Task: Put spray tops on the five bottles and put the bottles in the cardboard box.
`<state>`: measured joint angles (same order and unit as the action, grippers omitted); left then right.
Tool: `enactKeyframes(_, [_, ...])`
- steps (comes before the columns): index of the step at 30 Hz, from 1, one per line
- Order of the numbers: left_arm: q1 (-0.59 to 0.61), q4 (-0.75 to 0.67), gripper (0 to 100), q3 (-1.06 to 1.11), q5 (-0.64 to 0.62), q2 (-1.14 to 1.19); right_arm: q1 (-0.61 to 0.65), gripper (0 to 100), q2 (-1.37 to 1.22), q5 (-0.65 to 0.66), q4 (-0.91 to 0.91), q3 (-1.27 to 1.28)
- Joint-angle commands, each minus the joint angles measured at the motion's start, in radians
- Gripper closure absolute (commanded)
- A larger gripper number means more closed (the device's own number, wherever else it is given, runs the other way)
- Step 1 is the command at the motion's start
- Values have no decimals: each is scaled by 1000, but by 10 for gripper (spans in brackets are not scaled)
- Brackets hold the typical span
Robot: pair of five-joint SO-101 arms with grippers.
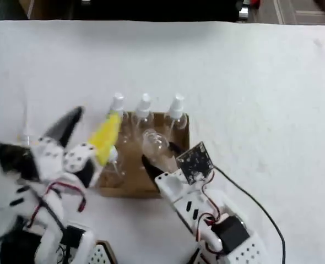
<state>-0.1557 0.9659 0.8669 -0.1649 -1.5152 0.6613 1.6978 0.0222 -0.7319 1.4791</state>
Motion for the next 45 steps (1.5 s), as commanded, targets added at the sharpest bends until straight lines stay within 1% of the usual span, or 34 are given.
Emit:
enactKeyframes(1, [-91,-60,762,-63,11,171,4,982,122,-8,-120,-123])
enactKeyframes(5, [-139,-68,762,-135,9,357,4,982,101,-8,-145,-150])
enactKeyframes(7, [-119,-57,762,-178,9,404,2,982,110,-8,-148,-153])
enactKeyframes(10, [-58,-54,762,-199,9,417,2,982,111,-9,-148,-155])
enactKeyframes(15, [-61,-52,766,-164,17,418,2,982,111,-9,-143,-157])
enactKeyframes(18, [-62,-52,831,-129,18,420,2,982,111,-9,-142,-157])
enactKeyframes(21, [-110,-54,877,-100,18,414,2,982,111,-11,-142,-157])
enactKeyframes(34, [-363,-68,880,-25,17,420,2,982,111,-17,-142,-150])
enactKeyframes(37, [-377,-69,880,-28,20,420,2,982,111,-14,-142,-150])
enactKeyframes(41, [-383,-69,882,-20,104,420,7,981,111,-11,-142,-143])
enactKeyframes(45, [-383,-58,880,-15,109,418,10,981,111,-9,-117,-110])
